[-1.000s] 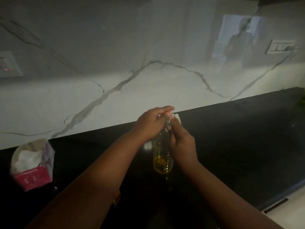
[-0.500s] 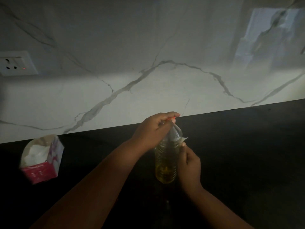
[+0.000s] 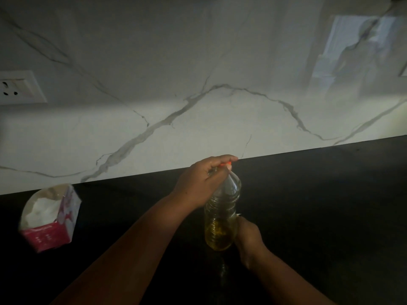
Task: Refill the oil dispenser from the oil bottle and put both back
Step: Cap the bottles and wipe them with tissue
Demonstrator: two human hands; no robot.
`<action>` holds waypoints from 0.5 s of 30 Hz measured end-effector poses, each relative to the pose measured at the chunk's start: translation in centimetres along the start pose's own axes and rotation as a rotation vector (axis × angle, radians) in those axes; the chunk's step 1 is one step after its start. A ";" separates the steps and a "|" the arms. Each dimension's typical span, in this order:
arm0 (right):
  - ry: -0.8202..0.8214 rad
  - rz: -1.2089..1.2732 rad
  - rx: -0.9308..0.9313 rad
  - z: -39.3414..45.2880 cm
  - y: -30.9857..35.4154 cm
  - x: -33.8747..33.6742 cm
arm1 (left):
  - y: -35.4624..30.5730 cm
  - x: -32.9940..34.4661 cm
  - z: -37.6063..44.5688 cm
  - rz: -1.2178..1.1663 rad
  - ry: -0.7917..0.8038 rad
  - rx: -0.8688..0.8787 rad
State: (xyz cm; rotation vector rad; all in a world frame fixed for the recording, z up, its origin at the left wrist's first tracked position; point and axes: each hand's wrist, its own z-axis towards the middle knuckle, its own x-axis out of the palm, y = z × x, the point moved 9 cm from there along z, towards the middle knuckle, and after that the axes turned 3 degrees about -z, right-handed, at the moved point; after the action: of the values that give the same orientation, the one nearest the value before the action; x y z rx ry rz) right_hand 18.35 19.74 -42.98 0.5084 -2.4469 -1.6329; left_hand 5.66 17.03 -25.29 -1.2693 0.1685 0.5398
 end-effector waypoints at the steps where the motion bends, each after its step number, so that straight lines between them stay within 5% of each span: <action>1: 0.016 0.036 -0.017 -0.4 1.3 0.1 | 0.0 0.0 0.0 0.000 -0.002 0.000; 7: -0.034 0.117 -0.371 -3.4 10.2 -0.7 | -0.2 -0.2 0.0 -0.007 -0.013 0.010; 15: -0.159 -0.025 -0.737 -6.2 11.1 -0.1 | 0.0 0.0 -0.2 0.003 0.009 0.015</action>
State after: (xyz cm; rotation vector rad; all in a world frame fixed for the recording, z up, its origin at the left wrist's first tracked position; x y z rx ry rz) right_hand 18.23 18.33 -30.32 0.2940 -1.7146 -2.4624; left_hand 5.65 16.86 -25.31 -1.2574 0.1813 0.5345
